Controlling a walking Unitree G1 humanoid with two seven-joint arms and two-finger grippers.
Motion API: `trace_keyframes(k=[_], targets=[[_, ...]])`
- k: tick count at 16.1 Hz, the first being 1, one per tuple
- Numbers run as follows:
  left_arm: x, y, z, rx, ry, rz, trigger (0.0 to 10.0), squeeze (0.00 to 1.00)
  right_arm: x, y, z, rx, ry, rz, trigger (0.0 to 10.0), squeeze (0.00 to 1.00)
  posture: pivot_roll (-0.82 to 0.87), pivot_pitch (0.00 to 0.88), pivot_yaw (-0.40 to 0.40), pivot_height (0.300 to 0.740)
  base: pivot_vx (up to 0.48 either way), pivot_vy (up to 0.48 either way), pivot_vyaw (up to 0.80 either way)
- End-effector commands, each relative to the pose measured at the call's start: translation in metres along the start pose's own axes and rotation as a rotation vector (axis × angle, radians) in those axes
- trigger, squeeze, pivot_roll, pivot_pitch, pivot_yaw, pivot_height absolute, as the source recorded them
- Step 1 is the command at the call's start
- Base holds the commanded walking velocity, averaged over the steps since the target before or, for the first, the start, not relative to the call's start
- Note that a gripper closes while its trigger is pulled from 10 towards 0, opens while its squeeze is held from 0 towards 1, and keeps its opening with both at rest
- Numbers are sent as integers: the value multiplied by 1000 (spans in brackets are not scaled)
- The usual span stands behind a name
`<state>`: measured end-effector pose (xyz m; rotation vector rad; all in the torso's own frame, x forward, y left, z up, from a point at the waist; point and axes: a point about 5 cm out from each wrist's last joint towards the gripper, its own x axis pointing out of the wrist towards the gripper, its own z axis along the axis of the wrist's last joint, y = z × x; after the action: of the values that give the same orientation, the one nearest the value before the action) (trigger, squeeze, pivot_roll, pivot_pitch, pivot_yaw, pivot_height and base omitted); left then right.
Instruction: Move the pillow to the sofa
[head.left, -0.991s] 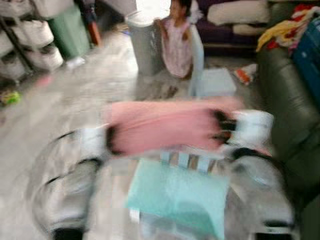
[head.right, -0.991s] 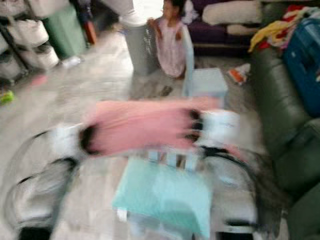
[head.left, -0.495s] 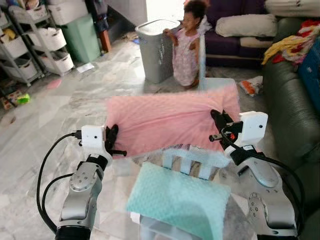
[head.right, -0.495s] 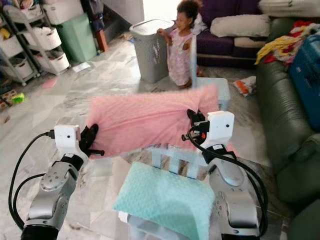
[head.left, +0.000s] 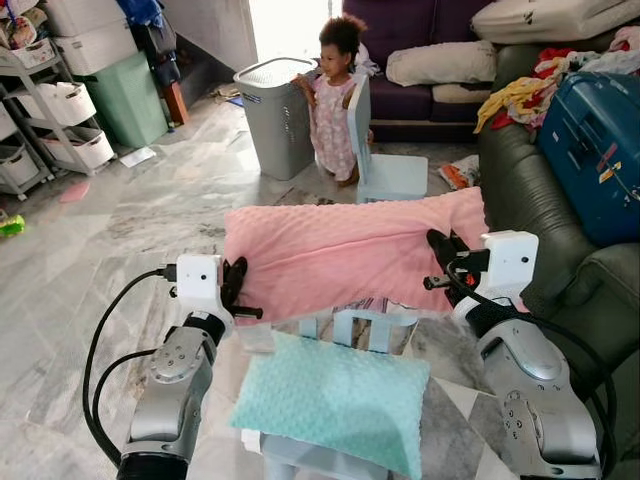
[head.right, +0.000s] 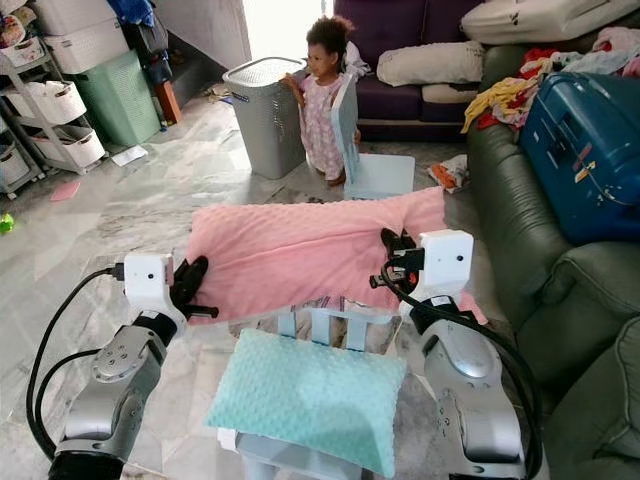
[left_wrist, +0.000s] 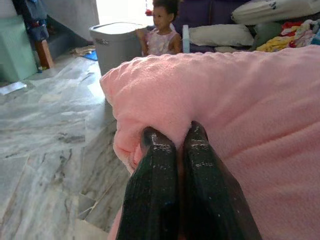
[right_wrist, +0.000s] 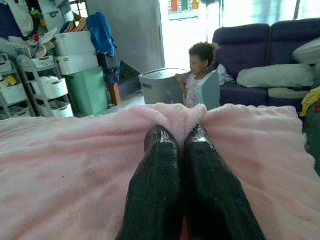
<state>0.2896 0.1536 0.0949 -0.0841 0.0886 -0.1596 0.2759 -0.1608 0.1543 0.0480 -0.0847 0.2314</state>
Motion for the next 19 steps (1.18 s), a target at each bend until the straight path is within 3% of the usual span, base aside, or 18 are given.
trace_keyframes(k=[1,6,12,19], targets=[[-2,9,6,-5,-17,41,10000,0,-1,0,11,-5,-35,1,10000,0,-188,0,57,740,0,0,0],[-5,8,5,-14,-22,39,10000,0,-3,1,9,-1,-18,-1,10000,0,-190,0,53,740,0,0,-474],[-10,5,2,-49,-4,24,10000,0,-7,2,7,-5,6,6,10000,0,-195,0,48,740,0,0,0],[-13,2,-1,-45,14,5,10000,0,-10,1,7,-9,31,8,10000,0,-202,0,39,740,0,0,-785]])
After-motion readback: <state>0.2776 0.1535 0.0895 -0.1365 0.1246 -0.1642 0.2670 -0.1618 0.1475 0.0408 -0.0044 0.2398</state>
